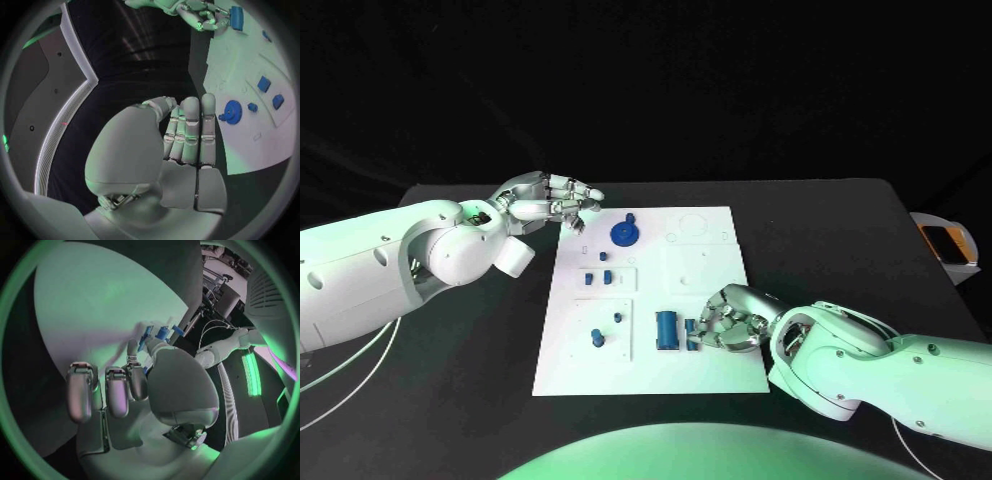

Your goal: Assemble the parts on the task board

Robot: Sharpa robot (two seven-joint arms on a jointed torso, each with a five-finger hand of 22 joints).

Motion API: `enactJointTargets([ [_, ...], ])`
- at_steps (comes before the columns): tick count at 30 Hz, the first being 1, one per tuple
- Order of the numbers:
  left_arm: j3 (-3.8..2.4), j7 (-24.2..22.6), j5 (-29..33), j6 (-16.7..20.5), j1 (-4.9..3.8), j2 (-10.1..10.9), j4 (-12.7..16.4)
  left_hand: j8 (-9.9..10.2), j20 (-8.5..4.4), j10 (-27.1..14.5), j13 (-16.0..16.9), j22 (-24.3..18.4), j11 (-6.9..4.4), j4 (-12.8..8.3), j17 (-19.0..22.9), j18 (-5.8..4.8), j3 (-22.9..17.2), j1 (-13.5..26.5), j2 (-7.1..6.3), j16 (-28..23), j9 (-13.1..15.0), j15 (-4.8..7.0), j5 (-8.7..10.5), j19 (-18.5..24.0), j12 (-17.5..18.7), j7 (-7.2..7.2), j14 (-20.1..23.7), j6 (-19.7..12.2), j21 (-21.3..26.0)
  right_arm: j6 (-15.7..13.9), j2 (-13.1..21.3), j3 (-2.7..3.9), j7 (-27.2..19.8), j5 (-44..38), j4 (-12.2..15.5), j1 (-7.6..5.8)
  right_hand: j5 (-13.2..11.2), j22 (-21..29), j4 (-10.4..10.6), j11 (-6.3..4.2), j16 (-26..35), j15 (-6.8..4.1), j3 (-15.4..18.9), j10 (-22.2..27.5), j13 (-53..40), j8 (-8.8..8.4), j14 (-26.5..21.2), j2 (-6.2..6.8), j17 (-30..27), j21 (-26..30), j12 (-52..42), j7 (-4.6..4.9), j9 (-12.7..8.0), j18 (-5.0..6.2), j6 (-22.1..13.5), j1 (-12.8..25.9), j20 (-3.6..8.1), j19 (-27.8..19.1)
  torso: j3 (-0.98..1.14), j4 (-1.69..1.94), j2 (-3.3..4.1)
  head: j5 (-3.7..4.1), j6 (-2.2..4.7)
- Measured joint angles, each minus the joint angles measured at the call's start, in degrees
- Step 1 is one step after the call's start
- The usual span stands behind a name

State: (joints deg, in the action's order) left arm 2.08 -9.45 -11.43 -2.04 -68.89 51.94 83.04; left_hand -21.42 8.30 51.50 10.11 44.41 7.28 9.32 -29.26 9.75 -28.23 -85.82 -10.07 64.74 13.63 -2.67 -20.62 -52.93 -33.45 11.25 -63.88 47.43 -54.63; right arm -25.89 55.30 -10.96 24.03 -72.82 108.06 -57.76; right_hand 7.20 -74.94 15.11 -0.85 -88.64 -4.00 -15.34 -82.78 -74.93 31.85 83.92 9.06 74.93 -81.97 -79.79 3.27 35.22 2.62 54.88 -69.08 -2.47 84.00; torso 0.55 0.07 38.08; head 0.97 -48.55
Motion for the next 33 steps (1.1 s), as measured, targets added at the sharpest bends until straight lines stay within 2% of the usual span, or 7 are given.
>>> enactJointTargets([
  [8,0.08,-0.11,0.00,0.15,0.03,-0.13,-0.10,0.00,0.00,0.00,-0.02,0.05,0.00,0.00,0.08,-0.01,0.00,0.00,0.00,-0.01,-0.04,0.00,0.00,0.00,0.00,0.04,0.00,-0.04,0.00,-2.07,0.94,0.09,-1.88,0.67,0.47,-1.30,1.03,0.01,1.42,0.26,0.00,0.00,1.95,0.26,0.00,-0.50,0.00,0.78,0.00,1.25,0.73,0.12,-0.23,0.00,-0.12,0.78,0.00,0.00,-0.03,0.02,-0.04,0.11,0.40],
  [15,0.72,-1.28,1.02,1.52,0.28,-0.45,-0.48,0.00,0.63,-1.05,-0.19,-1.28,0.60,1.29,2.03,0.00,0.64,2.60,-1.10,-4.49,-0.35,-0.84,0.00,2.96,0.00,0.50,4.39,-1.76,2.66,-5.02,1.60,0.19,-10.27,10.33,-2.46,-4.89,2.89,0.01,1.09,1.30,2.27,0.41,2.68,2.65,0.01,-2.24,0.09,0.29,-0.01,9.26,3.57,1.48,-0.89,0.10,-2.80,0.20,-0.11,-0.17,-0.27,0.09,-0.53,0.12,1.53],
  [18,1.04,-2.29,2.53,2.83,0.52,-0.86,-0.98,0.00,1.45,-2.00,-0.79,-3.86,0.89,2.75,4.19,0.00,2.11,3.73,-2.23,-8.76,-0.35,-1.51,0.00,4.98,0.63,0.31,7.75,-2.38,6.95,-5.47,0.77,0.23,-16.75,18.57,-6.30,-6.39,3.79,0.02,-0.16,2.32,5.03,1.29,1.43,8.52,2.89,-4.10,0.20,-1.03,-0.13,18.32,10.74,2.75,-1.59,1.50,-5.48,-3.68,-0.91,-3.39,-0.52,0.16,-0.99,0.34,2.61],
  [21,1.22,-3.87,5.06,4.97,0.99,-1.58,-1.78,-1.19,2.11,-0.96,-2.53,-7.62,1.27,3.82,7.94,0.00,2.21,3.22,-1.72,-15.90,-0.09,-1.88,0.00,5.85,2.43,0.22,9.48,-2.46,12.61,-5.26,-1.16,0.44,-23.84,27.83,-11.67,-7.47,2.87,0.15,-3.23,3.43,12.71,2.56,-1.85,19.65,13.80,-5.16,-1.60,-2.37,-9.68,35.99,23.99,4.06,-1.85,5.00,-7.38,-8.54,-1.92,-10.75,-0.80,0.20,-1.67,0.42,3.94],
  [24,1.30,-6.07,8.19,7.79,1.68,-2.46,-3.00,-1.86,2.60,0.98,-4.58,-10.19,1.10,3.99,10.83,0.00,2.04,2.64,-1.14,-22.49,0.07,-2.15,0.00,6.51,5.23,0.22,9.74,-2.46,16.59,-4.52,-3.57,0.77,-30.07,36.02,-17.67,-8.21,2.45,4.31,-5.44,4.75,22.42,3.52,-5.96,26.57,21.94,-6.13,-7.40,-1.80,-21.71,52.41,32.85,5.12,-2.09,7.12,-9.67,-10.41,-2.93,-18.13,-1.01,0.21,-2.41,0.28,5.31],
  [28,1.37,-9.71,11.88,11.86,2.31,-4.13,-5.94,-2.20,3.41,3.85,-6.41,-13.61,1.32,4.36,13.27,0.00,1.66,2.26,-0.76,-30.70,0.12,-2.89,0.00,7.74,9.61,0.41,9.22,-1.60,21.94,-2.82,-7.19,1.21,-36.38,45.08,-26.18,-8.89,2.21,8.96,-7.60,6.13,36.49,5.11,-11.70,30.59,29.29,-7.70,-16.70,-0.68,-35.07,60.15,39.22,6.64,-3.87,7.15,-10.94,-10.02,-4.43,-22.93,-1.13,0.17,-3.25,0.12,7.06],
  [33,1.38,-13.71,14.82,15.47,2.77,-7.14,-10.25,-1.67,6.11,4.34,-6.46,-19.88,1.82,4.99,14.83,-0.01,1.08,2.13,-0.95,-39.80,-0.29,-4.53,0.00,11.04,15.18,0.43,10.81,-2.10,31.47,0.67,-10.69,1.45,-41.75,55.11,-34.67,-9.05,1.66,18.61,-10.27,9.02,57.82,9.12,-19.44,29.46,49.56,-12.39,-27.72,1.80,-46.28,71.72,57.37,8.21,-8.40,7.14,-10.21,-6.83,-8.09,-32.65,-1.10,0.23,-4.15,-0.04,9.18],
])
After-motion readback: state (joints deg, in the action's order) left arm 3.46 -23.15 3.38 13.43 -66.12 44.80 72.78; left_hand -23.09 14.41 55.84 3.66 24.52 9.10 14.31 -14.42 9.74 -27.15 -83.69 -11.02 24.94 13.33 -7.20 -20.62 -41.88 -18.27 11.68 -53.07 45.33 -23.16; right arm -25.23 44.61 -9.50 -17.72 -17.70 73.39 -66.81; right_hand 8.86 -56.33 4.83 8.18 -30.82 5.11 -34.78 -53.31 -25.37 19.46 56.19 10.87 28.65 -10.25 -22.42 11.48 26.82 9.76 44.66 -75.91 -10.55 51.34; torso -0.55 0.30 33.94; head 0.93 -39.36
